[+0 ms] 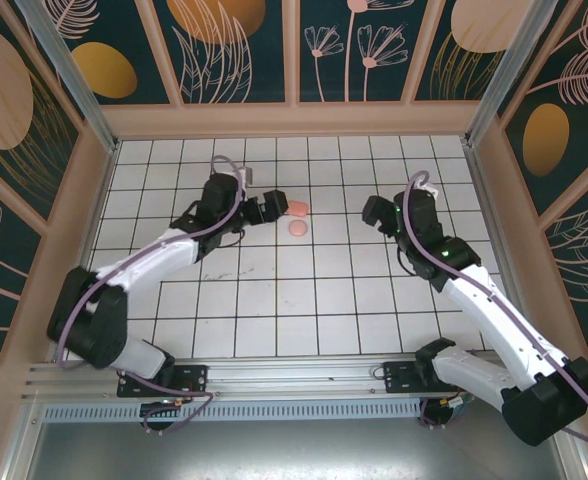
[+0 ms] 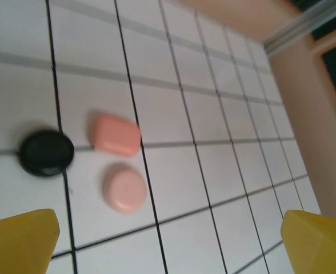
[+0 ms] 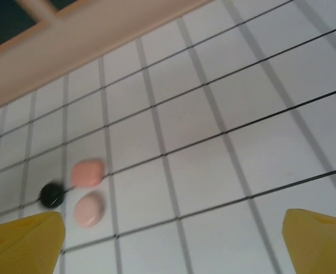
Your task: Insert wireless bluetooth earbuds into charging case
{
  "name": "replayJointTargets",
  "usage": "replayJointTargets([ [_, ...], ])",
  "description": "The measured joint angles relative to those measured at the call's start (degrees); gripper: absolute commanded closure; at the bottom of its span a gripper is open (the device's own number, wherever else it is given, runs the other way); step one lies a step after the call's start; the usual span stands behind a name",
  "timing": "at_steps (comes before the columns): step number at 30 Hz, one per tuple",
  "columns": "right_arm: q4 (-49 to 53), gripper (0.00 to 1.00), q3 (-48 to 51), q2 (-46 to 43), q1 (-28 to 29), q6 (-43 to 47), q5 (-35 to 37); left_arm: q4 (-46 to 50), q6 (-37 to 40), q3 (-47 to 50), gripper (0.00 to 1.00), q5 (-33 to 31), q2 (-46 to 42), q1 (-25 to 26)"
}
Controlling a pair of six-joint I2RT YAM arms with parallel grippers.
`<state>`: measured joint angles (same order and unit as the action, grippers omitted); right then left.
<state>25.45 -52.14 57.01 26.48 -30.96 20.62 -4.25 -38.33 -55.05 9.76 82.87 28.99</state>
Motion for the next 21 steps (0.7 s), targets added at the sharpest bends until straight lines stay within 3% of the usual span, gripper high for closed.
replayJointTargets([
  [3, -3.9, 0.01, 1.9, -1.0, -3.7, 3.5, 6.1, -0.4, 3.8, 2.3, 0.01, -7.1, -7.9, 0.0],
  [7, -14.9, 0.01, 11.0, -4.0, -9.3, 8.4, 13.4, -5.7, 11.2, 12.7, 0.01, -17.3, -21.3, 0.0],
  [11, -25.4, 0.01, 20.2, -3.1, -14.7, 12.5, 14.6, -13.6, 21.5, 23.6, 0.01, -26.5, -31.5, -0.1],
  [14, -33.2, 0.01, 24.9, -0.7, -17.0, 14.7, 13.8, -18.4, 28.2, 28.5, 0.01, -31.1, -34.4, -1.5],
  [21, -50.4, 0.01, 30.8, 7.9, -20.1, 19.1, 10.9, -31.3, 34.8, 36.3, 0.01, -34.4, -30.4, -13.0],
])
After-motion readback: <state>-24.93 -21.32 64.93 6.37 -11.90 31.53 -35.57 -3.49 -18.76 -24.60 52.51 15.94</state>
